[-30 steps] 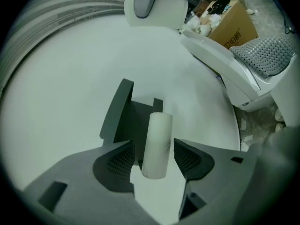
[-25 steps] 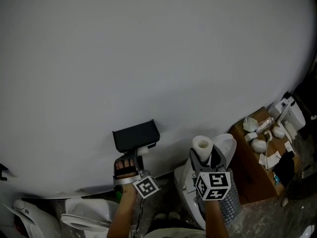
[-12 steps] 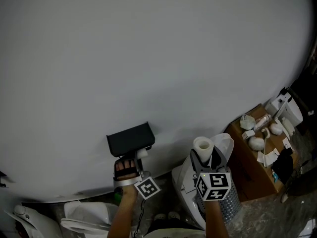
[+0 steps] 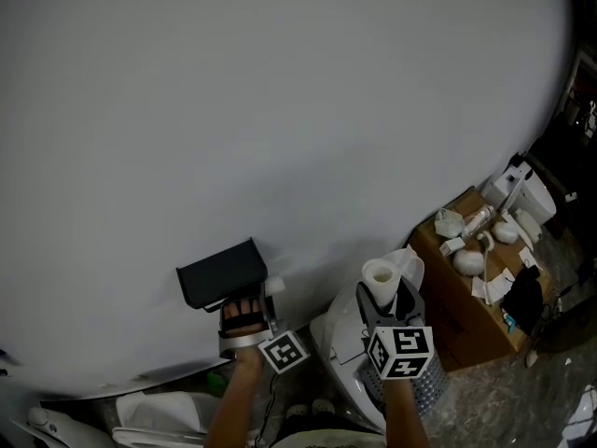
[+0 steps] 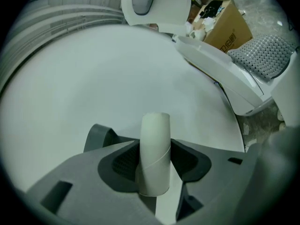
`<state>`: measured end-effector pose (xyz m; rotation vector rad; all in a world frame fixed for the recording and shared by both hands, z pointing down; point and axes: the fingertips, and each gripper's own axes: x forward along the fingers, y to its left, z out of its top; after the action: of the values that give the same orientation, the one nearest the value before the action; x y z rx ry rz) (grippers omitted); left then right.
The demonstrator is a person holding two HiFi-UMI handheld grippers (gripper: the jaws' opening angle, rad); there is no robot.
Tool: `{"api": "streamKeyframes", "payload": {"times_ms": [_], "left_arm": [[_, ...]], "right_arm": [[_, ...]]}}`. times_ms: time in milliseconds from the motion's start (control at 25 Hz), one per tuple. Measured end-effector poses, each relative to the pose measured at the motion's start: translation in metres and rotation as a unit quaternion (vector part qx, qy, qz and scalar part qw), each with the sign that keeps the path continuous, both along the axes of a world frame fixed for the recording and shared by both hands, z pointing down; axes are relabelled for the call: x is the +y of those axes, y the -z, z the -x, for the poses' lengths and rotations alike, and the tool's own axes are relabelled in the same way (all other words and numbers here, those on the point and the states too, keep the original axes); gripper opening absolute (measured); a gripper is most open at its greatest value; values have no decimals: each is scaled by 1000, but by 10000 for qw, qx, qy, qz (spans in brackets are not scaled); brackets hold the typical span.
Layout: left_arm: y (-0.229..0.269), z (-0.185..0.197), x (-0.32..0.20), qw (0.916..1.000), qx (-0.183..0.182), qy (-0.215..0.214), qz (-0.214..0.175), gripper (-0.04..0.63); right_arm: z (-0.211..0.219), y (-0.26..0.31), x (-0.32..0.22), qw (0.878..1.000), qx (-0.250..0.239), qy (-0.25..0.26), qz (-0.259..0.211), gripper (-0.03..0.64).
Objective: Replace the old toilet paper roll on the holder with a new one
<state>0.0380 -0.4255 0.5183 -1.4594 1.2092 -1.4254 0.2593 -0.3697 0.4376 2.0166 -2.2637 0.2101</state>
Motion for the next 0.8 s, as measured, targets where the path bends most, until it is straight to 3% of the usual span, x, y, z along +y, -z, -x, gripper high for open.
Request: {"api": "streamKeyframes", "payload": {"times_ms": [280,520,680,800], "left_arm": [[5,-54,-2,9984,232,-509,0,202],[27,-82,6,9898,1140,-852,-20,202],[49,-88,19,9753,1912,-1096,-109,202],[59,-84,29,9522,2806,-1205,11,202]], "right_arm": [[-32,0,8,9995,39,-315,-3,305],[-42,2,13,9991,43,-417,-11,305],[-37,2,12,9994,55,-352,-32,305],[-25,4,10,9997,51,-218,-38,305]]}}
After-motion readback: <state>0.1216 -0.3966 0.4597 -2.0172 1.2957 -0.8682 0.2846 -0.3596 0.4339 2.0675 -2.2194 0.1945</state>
